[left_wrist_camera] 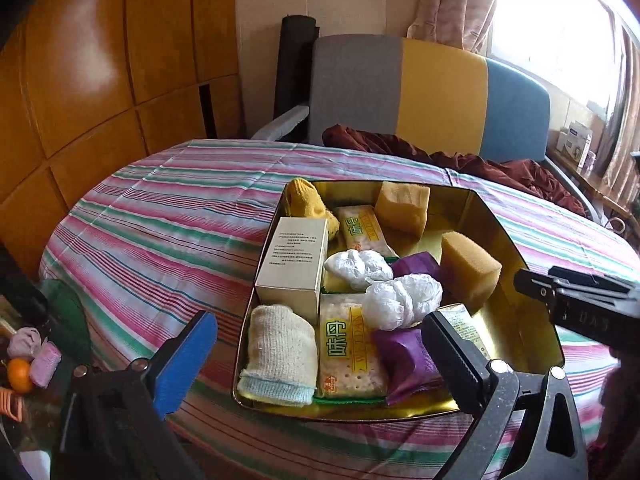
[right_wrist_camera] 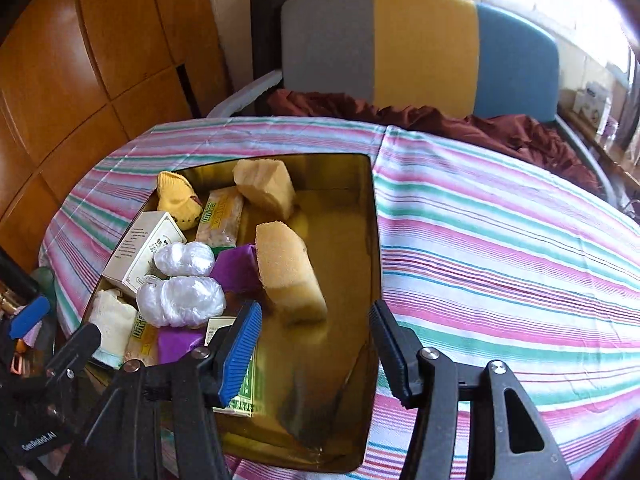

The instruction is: Organize objects

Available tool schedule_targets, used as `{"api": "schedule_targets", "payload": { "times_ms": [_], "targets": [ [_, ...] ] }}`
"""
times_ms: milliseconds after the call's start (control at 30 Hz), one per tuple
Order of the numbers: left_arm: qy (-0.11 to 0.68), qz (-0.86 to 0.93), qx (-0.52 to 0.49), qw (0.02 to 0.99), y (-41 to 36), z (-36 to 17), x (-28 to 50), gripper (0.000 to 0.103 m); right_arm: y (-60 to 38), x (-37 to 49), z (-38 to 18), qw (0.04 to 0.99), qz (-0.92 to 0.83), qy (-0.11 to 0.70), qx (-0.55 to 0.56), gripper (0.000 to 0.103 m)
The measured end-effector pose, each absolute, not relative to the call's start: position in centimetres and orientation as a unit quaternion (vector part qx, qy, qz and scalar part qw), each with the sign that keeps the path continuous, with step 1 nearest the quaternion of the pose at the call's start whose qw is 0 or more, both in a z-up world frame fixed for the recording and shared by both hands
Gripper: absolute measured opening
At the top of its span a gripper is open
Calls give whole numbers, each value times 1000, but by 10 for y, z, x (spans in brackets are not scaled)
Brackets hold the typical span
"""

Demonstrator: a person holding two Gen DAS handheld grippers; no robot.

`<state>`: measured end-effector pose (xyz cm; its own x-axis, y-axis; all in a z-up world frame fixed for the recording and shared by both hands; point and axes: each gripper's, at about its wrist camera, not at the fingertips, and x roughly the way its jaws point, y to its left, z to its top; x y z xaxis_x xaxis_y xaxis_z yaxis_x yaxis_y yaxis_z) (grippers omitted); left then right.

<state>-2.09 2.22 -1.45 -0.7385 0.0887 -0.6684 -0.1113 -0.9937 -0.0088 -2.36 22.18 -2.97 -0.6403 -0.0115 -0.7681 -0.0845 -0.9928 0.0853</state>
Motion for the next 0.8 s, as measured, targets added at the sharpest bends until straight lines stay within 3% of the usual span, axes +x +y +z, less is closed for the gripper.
{"api": "schedule_targets", "payload": {
  "times_ms": [800],
  "targets": [
    [30, 950, -312, 15, 24, 2, 7, 103, 198, 10, -27, 41, 921, 23, -386, 57]
  ]
}}
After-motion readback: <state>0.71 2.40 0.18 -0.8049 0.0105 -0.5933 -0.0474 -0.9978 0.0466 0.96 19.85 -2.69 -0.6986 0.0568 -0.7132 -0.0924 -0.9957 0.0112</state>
